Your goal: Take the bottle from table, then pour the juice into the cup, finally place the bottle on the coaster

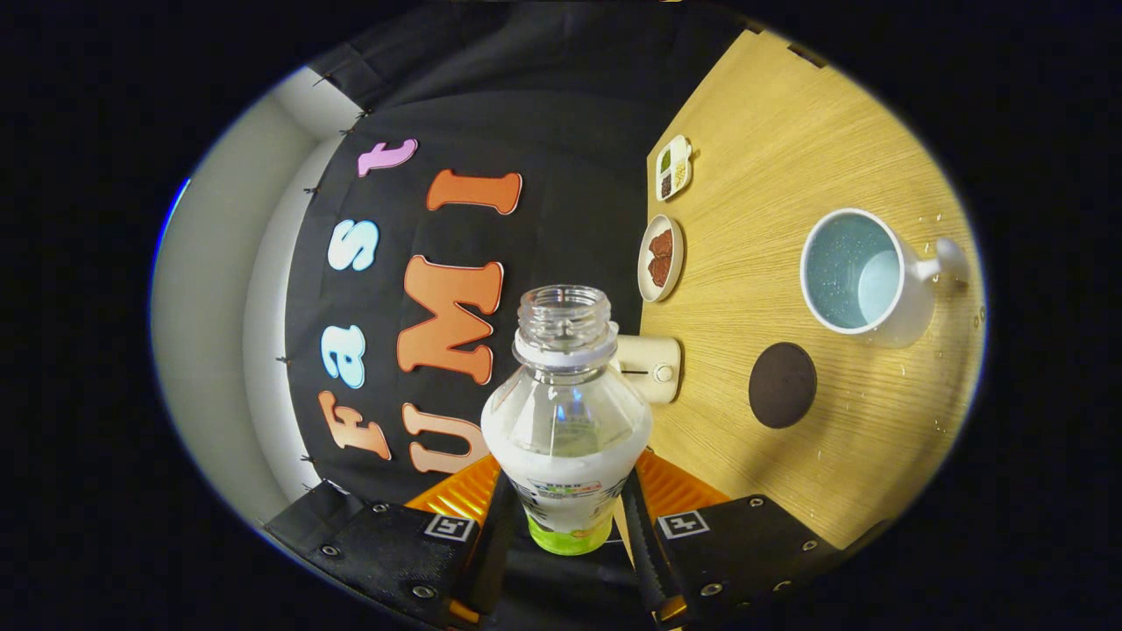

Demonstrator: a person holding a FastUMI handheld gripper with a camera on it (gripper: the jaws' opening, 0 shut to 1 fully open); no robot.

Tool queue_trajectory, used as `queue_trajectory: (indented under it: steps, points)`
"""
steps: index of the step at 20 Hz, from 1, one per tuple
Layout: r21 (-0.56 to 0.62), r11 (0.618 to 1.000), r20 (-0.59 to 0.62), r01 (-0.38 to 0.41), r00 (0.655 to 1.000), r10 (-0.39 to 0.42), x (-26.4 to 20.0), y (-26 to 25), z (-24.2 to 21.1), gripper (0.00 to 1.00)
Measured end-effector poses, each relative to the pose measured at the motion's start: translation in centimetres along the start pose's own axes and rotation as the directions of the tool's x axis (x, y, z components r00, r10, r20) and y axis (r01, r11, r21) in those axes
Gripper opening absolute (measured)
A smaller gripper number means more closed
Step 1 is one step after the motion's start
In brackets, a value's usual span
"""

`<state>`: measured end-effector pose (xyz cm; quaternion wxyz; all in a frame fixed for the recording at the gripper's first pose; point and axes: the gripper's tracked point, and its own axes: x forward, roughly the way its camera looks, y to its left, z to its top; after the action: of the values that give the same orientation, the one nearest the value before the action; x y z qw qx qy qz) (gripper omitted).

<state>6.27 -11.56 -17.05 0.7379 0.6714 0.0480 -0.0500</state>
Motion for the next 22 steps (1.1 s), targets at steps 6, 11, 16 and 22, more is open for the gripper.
queue_trajectory:
  steps: [6,11,16,22]
  points:
    - [0.094,0.996,-0.010,0.003,1.000,-0.002,0.0,-0.3,-0.1,0.61]
    - [0.147,0.989,-0.013,-0.009,1.000,0.010,0.4,-0.2,-0.1,0.61]
    - [0.190,0.982,-0.015,-0.013,1.000,0.016,0.6,-0.3,0.0,0.61]
    - [0.245,0.970,-0.023,-0.001,1.000,0.007,0.7,-0.9,0.0,0.61]
